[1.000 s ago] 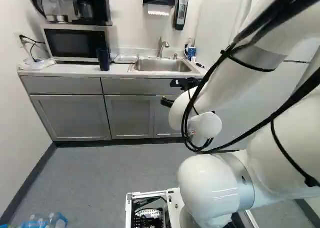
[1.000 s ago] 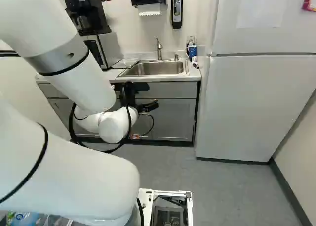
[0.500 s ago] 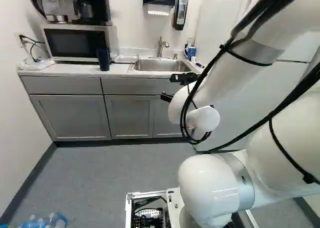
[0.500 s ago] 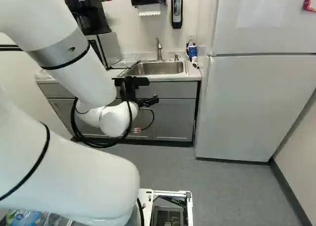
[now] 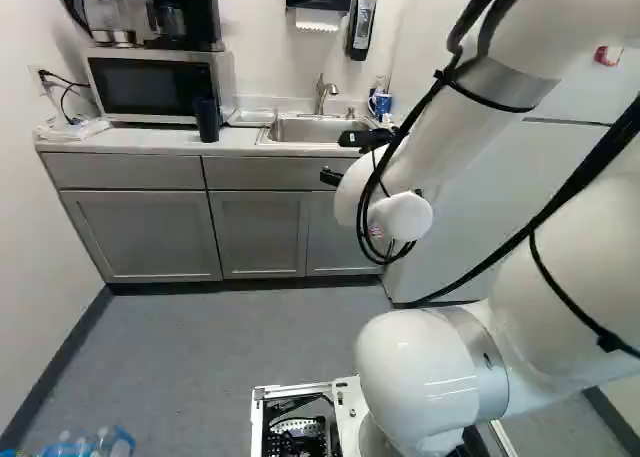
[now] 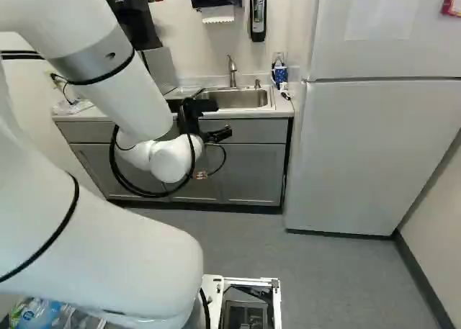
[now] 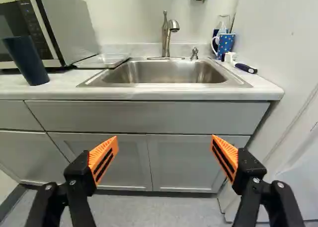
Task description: Rinse the cup and place it in the tray
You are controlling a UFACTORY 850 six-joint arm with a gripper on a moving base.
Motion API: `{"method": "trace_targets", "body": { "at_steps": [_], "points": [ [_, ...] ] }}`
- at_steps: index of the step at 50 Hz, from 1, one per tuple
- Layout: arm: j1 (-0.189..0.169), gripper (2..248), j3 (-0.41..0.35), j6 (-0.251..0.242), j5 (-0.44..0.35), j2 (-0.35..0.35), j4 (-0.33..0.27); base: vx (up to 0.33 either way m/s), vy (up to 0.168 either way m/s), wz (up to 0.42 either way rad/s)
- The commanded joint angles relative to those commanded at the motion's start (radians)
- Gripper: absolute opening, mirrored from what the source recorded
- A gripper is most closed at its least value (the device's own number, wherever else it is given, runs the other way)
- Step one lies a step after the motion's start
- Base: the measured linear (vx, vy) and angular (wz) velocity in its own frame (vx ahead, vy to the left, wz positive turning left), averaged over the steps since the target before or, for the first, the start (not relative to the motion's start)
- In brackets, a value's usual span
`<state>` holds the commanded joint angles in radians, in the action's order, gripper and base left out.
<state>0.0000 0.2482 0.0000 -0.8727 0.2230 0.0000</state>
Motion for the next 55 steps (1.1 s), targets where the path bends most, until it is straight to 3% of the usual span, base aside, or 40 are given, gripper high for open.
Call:
{"method": "trace_targets", "body": {
  "at_steps": [29, 55],
  "points": [
    [0.000, 247, 0.095, 0.000, 0.008, -0.027, 0.000, 0.000, 0.000, 0.000],
    [0.000, 247, 0.155, 0.000, 0.060, -0.026, 0.000, 0.000, 0.000, 0.000]
  ]
}}
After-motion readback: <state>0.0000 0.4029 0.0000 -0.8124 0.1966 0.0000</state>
